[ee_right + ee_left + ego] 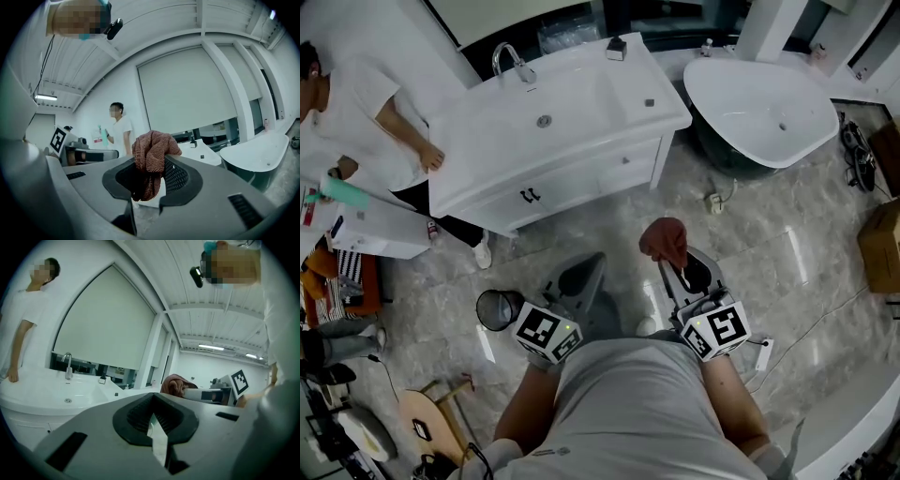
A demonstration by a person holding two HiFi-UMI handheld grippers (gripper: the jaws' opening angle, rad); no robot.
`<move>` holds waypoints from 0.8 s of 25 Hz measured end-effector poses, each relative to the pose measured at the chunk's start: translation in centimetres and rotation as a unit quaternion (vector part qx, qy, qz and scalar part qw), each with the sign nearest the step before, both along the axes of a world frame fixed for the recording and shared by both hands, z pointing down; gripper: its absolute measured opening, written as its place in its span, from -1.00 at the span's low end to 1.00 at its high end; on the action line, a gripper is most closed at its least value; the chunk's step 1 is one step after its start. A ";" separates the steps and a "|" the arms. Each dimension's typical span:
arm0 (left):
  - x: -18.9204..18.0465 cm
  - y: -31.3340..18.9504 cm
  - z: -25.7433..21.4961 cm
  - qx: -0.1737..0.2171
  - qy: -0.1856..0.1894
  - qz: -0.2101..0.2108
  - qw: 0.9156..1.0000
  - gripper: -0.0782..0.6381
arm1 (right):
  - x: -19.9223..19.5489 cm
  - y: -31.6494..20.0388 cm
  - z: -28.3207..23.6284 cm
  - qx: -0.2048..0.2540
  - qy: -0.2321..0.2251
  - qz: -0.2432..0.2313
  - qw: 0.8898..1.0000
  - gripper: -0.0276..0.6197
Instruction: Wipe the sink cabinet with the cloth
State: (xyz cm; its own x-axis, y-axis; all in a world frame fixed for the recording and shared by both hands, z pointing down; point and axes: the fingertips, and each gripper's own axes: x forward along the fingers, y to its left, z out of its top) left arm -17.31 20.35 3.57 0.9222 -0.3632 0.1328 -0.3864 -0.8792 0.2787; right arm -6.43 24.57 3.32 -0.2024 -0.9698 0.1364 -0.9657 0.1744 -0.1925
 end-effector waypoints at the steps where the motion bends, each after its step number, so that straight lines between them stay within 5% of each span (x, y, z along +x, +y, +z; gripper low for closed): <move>1: -0.1 -1.2 0.2 -0.002 0.000 0.003 1.000 -0.75 | -0.3 -1.0 0.2 -0.004 0.001 0.001 1.000 -0.57; 20: -2.8 -18.6 3.5 -0.031 -0.021 0.098 0.994 -0.75 | -3.9 -17.9 4.5 -0.072 -0.002 0.084 0.994 -0.57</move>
